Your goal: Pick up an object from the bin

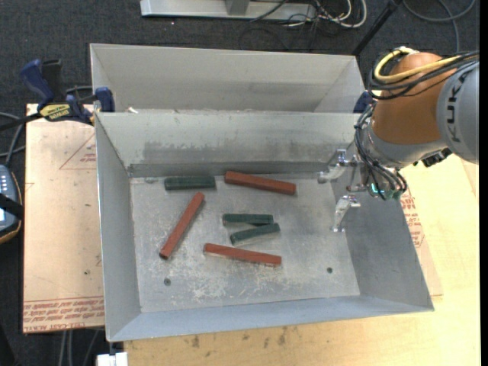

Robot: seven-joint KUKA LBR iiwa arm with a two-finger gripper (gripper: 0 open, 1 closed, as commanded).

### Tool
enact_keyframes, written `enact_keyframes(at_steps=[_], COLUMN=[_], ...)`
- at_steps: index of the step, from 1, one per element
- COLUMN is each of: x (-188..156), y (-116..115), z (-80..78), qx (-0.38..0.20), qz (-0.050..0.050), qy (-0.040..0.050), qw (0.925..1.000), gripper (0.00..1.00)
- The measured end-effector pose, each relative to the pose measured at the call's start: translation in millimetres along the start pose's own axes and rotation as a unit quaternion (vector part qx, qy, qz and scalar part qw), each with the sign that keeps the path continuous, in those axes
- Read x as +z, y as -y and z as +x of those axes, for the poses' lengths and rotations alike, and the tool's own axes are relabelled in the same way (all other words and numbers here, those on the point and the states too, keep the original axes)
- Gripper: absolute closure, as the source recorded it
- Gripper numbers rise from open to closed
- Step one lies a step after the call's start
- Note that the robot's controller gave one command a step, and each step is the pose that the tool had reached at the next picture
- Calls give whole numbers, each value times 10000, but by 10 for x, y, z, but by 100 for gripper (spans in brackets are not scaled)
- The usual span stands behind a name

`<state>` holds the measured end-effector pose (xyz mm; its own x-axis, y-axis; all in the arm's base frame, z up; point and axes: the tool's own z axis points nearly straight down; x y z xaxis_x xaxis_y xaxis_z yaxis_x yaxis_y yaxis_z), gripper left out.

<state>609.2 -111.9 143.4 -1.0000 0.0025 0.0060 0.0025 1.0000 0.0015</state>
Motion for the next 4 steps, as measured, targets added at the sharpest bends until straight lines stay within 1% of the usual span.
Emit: enact_keyframes(at_steps=[1, 2, 3, 4], x=[-44, 578, 667, 417], y=[-3, -452, -508, -1003], z=[-21, -432, -468, -478], qx=[-10, -90, -349, -150], qz=[6, 11, 23, -7], qy=[39, 89, 102, 59], qw=[10000, 9999, 9993, 9999], gripper=[0, 0, 0, 0])
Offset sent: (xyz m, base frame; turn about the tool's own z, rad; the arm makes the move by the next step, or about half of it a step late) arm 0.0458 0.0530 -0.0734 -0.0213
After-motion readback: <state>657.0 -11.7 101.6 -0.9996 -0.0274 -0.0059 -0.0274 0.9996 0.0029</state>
